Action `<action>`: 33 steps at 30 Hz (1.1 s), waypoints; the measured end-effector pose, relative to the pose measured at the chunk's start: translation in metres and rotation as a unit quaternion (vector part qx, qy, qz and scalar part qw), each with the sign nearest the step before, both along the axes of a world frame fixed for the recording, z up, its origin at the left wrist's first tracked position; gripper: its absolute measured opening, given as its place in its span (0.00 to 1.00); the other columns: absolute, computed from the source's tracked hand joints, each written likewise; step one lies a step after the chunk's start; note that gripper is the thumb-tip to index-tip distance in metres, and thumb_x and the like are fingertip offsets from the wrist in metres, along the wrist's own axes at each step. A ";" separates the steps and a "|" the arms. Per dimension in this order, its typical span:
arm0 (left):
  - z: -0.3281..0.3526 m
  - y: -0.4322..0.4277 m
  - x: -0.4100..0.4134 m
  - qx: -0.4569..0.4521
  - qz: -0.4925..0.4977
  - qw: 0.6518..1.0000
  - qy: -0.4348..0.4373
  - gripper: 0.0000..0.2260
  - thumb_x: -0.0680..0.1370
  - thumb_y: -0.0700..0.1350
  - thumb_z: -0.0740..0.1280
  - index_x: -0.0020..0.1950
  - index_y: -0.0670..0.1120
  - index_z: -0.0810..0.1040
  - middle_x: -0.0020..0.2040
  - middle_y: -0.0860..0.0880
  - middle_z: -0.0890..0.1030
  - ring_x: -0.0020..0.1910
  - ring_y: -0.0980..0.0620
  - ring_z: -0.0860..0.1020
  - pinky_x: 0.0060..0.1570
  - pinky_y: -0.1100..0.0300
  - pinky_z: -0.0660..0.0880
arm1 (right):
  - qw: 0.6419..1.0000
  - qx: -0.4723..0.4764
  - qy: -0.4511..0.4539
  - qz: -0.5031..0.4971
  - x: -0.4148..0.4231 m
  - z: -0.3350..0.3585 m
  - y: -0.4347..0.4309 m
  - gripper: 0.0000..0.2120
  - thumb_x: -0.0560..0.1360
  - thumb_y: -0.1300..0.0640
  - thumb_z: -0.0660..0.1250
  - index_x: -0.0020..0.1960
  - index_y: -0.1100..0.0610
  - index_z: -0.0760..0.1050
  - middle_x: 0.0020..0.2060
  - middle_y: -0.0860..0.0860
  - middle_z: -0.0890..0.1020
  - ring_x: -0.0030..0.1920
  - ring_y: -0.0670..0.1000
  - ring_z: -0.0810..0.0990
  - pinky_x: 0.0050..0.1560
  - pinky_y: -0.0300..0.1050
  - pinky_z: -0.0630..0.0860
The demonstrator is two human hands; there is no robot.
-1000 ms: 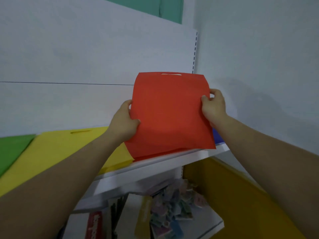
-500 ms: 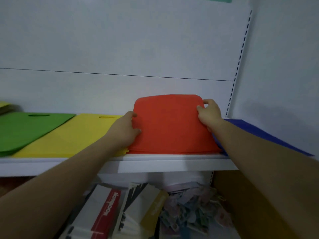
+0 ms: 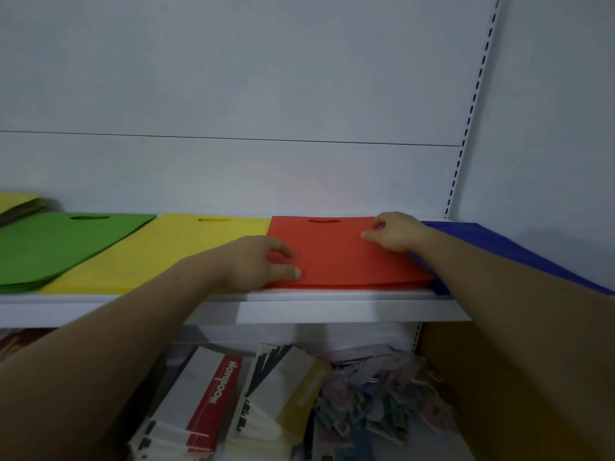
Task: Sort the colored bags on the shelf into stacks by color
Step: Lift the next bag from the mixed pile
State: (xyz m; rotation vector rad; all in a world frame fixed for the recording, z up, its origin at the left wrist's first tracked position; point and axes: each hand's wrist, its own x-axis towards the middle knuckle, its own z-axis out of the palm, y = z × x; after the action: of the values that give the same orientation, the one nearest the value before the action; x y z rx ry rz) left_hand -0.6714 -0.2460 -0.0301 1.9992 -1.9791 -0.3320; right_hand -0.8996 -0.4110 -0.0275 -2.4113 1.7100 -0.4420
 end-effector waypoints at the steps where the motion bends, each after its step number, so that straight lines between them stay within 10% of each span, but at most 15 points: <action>1: 0.001 0.002 -0.002 0.018 -0.013 1.000 -0.002 0.26 0.72 0.62 0.67 0.67 0.54 0.72 0.65 0.53 0.73 0.57 0.55 0.70 0.56 0.63 0.64 | 1.000 0.014 0.012 0.016 0.001 0.000 0.002 0.25 0.76 0.41 0.63 0.67 0.54 0.72 0.67 0.53 0.73 0.65 0.54 0.72 0.65 0.46 0.68; 33: 0.017 0.028 0.016 -0.017 0.050 0.998 -0.032 0.28 0.73 0.61 0.66 0.71 0.53 0.67 0.72 0.51 0.67 0.68 0.50 0.67 0.63 0.57 0.64 | 0.994 -0.010 0.050 0.097 0.031 0.016 0.019 0.27 0.78 0.40 0.59 0.70 0.57 0.69 0.69 0.55 0.71 0.67 0.56 0.70 0.64 0.45 0.66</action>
State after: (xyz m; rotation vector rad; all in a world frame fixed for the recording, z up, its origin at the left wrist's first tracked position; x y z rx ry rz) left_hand -0.6556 -0.2176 -0.0129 2.1043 -1.8992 -0.2132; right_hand -0.8683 -0.3924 -0.0113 -2.6218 1.4941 -0.3170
